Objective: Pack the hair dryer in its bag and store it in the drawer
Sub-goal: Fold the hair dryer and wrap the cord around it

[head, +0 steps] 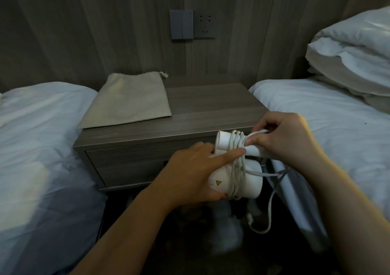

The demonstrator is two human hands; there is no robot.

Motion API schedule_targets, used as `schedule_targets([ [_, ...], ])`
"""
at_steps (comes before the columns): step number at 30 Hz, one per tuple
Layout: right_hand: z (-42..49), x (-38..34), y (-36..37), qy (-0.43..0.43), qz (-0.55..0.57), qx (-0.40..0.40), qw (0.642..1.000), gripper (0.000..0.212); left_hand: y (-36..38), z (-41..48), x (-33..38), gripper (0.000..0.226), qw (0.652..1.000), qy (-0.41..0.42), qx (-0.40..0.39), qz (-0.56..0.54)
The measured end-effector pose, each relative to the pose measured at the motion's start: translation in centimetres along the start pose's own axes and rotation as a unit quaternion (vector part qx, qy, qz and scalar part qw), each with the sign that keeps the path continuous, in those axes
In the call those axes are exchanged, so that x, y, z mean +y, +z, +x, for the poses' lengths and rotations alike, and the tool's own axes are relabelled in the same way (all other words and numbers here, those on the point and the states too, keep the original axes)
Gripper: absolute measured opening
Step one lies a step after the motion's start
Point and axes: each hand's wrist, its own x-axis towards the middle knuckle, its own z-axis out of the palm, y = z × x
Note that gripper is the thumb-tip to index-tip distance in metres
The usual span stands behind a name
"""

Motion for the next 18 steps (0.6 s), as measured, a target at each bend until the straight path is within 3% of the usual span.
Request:
schedule_targets([
  [3,0.1,-0.1,0.0,-0.011,-0.001,-0.018,1.000,0.021,0.1,0.0,0.1,0.091,1.000,0.005,0.007,-0.019],
  [9,0.5,1.1,0.3,-0.031,-0.062,-0.161,0.984,0.018,1.1,-0.1,0.1,0.094,0.998,-0.002,-0.016,-0.054],
  [14,0.5,1.8,1.2,-0.033,-0.056,-0.211,0.975,0.018,1.6,-0.1,-0.1,0.104,0.996,-0.003,-0.060,-0.067],
  [18,0.4,1.9,1.7,-0.015,-0.045,-0.197,0.979,0.017,2.1,-0.1,0.1,0.117,0.993,-0.011,-0.094,-0.066],
])
